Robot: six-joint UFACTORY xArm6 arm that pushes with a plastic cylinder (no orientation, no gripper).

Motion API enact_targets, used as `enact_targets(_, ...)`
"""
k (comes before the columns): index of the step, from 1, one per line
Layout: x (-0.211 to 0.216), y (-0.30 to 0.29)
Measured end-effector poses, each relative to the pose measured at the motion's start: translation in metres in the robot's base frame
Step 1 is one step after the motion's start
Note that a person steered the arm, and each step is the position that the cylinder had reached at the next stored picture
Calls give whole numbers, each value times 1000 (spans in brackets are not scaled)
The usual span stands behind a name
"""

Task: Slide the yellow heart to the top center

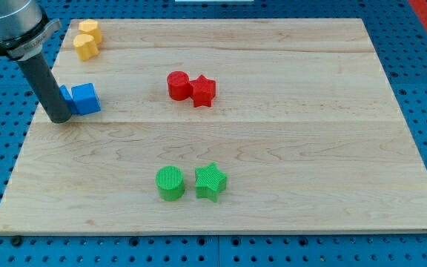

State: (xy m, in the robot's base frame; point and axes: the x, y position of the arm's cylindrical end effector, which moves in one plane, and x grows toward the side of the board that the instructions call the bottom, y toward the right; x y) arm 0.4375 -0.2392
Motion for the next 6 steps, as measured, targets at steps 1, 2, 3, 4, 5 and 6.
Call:
enact_targets(1, -1, 19)
enact_targets(2, -11, 111)
enact_targets(3, -56, 118)
enact_targets(4, -98, 123)
enact_targets(5, -145, 93)
enact_targets(6, -157, 79)
